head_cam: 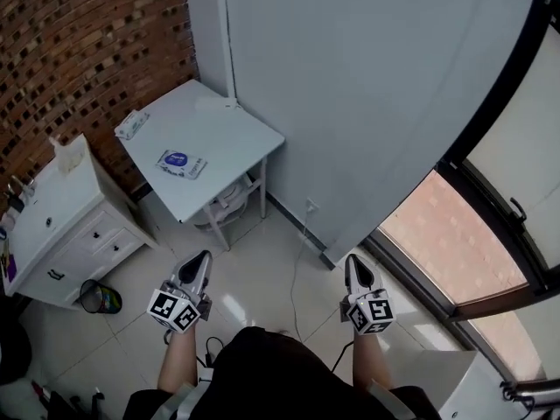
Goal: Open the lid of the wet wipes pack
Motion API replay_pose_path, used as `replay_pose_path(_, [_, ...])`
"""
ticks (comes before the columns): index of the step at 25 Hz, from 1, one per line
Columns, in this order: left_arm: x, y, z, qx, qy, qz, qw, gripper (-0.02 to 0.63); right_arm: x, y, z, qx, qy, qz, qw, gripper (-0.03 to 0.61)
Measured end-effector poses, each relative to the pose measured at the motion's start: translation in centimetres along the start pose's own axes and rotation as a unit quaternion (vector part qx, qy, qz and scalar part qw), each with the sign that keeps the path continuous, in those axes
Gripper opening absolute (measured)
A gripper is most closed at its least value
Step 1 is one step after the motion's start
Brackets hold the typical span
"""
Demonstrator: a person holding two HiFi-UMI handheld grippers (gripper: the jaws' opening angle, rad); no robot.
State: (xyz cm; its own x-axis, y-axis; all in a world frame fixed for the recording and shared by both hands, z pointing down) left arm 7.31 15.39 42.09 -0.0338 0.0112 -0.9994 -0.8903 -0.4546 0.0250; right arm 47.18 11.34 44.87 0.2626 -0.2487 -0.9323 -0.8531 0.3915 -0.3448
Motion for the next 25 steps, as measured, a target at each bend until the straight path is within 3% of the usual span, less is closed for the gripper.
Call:
replay_pose_path(8, [-0.6, 0.0, 9.7, 0.127, 0.02, -0.01, 0.9917, 0.002, -3.8, 4.6, -5.8, 0.122, 0.059, -0.016, 0.991, 0.006])
replay_pose_path(12, [-0.4, -0.3, 13.3, 0.17, 0.012, -0.006, 0.9854, 0.002, -4.3, 6.9, -6.9, 0.156, 0.074, -0.006, 0.985, 0.006])
replay_pose_path(25, [2.6, 2.8, 20.7, 0.217, -0.02, -0.031, 0.9755, 0.002, -3.5, 16.2, -8.1, 0.215, 0.061, 0.016, 0.975, 0.006])
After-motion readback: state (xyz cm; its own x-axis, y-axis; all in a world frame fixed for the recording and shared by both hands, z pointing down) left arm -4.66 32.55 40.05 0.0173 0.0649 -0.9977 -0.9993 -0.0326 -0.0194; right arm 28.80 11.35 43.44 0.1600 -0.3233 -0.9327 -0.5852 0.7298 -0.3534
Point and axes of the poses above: the fingertips, and each gripper's own axes: z backward along the fingers, y to its left, x out of its top, the point moved 5 cm from there along z, backward along the fingers, and after that the axes turned 12 degrees about -z, right-handed, at the moved point
